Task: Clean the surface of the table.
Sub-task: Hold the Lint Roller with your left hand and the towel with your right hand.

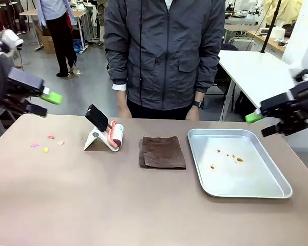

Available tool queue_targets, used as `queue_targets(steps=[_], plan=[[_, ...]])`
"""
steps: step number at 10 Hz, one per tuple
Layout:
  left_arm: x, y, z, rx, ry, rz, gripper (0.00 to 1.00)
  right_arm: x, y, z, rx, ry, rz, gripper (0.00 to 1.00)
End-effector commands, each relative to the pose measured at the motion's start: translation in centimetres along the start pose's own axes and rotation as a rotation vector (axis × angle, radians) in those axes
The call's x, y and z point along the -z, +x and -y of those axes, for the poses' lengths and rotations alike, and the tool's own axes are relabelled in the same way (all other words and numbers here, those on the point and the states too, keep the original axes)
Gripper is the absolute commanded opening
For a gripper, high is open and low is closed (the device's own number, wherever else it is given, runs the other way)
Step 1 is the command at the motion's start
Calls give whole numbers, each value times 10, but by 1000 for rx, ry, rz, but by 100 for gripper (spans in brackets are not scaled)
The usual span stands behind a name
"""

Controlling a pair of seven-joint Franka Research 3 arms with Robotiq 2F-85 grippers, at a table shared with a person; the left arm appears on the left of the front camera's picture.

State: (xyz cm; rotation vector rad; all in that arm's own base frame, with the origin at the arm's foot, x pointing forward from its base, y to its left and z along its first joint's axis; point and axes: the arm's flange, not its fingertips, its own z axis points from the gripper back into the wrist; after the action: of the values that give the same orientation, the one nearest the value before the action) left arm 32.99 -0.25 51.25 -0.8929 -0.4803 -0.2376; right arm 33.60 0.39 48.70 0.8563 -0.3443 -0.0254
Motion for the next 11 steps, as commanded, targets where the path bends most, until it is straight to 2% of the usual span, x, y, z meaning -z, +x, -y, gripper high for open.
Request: queue_targets(steps=[1,3,6,9,10,11], plan=[[-17,-36,-49,-102,-47,99,100,-31,-56,61,113,181,137,100],[-54,-63,-86,-219,-73,245,100,-69,-72,102,218,284,280,100],[-85,-98,-127,-362,-93,449,100,-96,-94,148,314,341,385,100],[-72,-111,-132,-459,-66,578,100,-103,-102,183,404,347,423,100],[-60,-108,-126,-486,-45,566,100,-101,-99,184,403,331,426,100],[-53,-105,-121,-476,-5,570,100,-99,-98,181,379,256,442,100]])
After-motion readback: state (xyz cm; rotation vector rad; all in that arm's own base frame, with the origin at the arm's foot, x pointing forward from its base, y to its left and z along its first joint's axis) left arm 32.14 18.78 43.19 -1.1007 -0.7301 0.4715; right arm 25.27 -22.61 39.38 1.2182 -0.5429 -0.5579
